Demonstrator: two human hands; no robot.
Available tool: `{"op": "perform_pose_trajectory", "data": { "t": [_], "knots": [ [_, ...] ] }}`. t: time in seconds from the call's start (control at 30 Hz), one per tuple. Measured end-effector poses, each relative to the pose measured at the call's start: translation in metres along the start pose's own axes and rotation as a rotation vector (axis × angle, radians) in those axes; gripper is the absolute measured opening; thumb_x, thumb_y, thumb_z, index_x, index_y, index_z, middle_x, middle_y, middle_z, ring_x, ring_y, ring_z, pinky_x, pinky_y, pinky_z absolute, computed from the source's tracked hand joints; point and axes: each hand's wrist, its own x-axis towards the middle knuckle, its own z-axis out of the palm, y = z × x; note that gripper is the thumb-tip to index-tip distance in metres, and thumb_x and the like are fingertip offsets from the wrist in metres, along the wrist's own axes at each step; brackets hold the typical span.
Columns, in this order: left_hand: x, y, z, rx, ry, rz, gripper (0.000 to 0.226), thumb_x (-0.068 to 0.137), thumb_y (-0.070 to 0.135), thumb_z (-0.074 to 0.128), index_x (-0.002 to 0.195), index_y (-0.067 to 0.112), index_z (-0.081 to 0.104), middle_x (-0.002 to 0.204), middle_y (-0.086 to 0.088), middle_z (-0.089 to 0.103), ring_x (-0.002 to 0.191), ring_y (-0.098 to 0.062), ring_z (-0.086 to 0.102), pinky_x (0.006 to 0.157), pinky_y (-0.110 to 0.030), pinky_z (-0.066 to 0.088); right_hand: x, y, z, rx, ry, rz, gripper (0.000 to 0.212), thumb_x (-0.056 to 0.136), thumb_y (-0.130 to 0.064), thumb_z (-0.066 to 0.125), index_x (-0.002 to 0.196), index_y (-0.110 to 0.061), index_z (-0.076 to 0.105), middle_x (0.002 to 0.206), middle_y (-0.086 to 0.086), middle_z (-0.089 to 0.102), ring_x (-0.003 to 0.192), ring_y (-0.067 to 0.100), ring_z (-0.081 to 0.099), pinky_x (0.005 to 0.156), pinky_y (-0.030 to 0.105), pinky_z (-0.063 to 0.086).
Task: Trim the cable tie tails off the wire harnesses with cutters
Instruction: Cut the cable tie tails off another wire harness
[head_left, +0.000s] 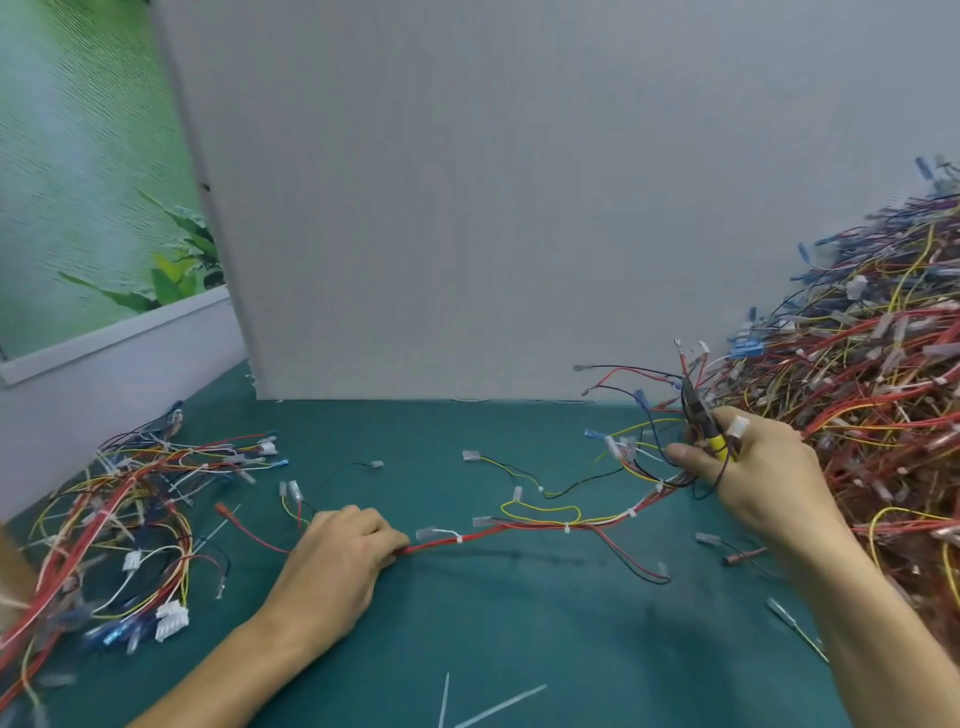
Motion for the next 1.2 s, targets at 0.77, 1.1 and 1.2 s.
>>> {"op": "perform_pose_trajectory", "data": {
  "t": [0.77,1.1,1.2],
  "knots": [
    [0.057,0.075,-0.014,-0.194,0.003,-0.067,0.015,0.096,0.031,0.050,0.105,0.030,0.061,0.092,0.013,0.067,0.090,-0.014,0.058,0.082,-0.028,0.042,0.050,-0.036,-0.061,-0.023,0.458,-0.153,0.026,0.088,-0.022,0.070,0.110,-0.013,0.060,0.095,0.008,0.068,0.092,0.033,0.060,0.078,0.039,0.045],
    [0.135,0.202,-0.061,-0.698,0.170,0.049,0.006,0.089,0.026,0.061,0.091,0.021,0.062,0.086,-0.001,0.071,0.085,-0.026,0.063,0.077,-0.039,0.049,0.177,-0.061,-0.199,-0.229,0.610,-0.025,0.031,0.080,-0.024,0.076,0.105,-0.008,0.067,0.101,0.019,0.065,0.094,0.033,0.063,0.083,0.042,0.052],
    [0.160,0.246,-0.078,-0.742,0.087,0.186,0.031,0.087,0.031,0.066,0.116,0.022,0.063,0.116,-0.004,0.067,0.109,-0.022,0.059,0.096,-0.040,0.046,0.213,-0.042,-0.234,-0.332,0.592,0.071,0.019,0.088,-0.018,0.065,0.097,-0.003,0.058,0.090,0.019,0.055,0.084,0.031,0.054,0.075,0.043,0.048]
  ]
}}
